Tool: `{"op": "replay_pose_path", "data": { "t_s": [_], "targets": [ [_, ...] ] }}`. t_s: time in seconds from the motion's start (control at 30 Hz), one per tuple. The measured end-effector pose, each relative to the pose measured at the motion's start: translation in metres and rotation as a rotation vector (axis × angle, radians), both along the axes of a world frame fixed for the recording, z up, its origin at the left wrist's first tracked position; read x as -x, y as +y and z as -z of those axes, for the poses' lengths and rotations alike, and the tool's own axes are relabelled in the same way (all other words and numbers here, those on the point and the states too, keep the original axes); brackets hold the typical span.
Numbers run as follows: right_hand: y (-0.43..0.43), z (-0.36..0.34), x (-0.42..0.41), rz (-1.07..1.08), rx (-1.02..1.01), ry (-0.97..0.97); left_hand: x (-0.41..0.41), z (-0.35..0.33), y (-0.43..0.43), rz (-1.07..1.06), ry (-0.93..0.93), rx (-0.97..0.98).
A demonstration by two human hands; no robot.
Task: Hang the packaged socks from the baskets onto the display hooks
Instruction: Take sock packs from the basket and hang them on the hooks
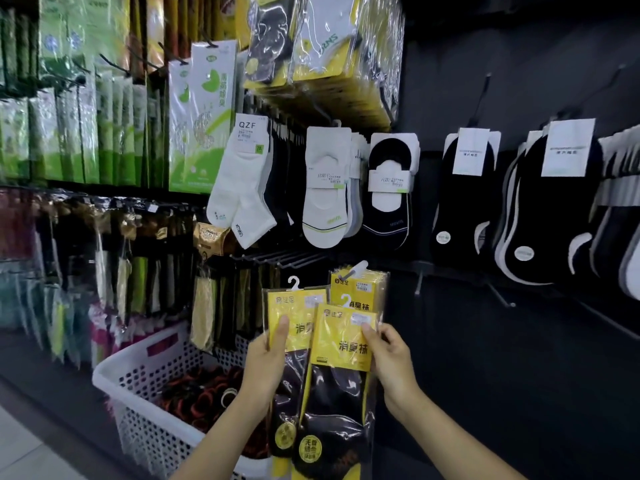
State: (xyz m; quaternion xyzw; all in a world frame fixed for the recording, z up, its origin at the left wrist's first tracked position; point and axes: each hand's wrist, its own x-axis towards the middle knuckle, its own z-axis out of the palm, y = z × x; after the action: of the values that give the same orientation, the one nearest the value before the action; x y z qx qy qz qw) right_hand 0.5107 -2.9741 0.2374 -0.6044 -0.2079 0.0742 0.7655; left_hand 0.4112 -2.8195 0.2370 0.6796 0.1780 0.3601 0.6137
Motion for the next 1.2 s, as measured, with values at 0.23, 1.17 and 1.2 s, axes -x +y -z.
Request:
{"op": "replay_pose_path", "data": {
  "t_s": [0.23,1.17,1.2],
  "targets": [
    [-0.004,-0.023,-0.021,0.138,-0.029,-0.039,0.015,-0.004,0.031,-0.144,-0.012,-0.117],
    [0.017,0.021,-0.084,0.512,0.112,0.157,0.008,0.013,0.038,-0.165,-0.039,-0.006],
    [0.015,0.022,-0.079,0.483,0.109,0.137,0.007,0.012,0.036,-0.156,-0.032,-0.006]
  ]
}}
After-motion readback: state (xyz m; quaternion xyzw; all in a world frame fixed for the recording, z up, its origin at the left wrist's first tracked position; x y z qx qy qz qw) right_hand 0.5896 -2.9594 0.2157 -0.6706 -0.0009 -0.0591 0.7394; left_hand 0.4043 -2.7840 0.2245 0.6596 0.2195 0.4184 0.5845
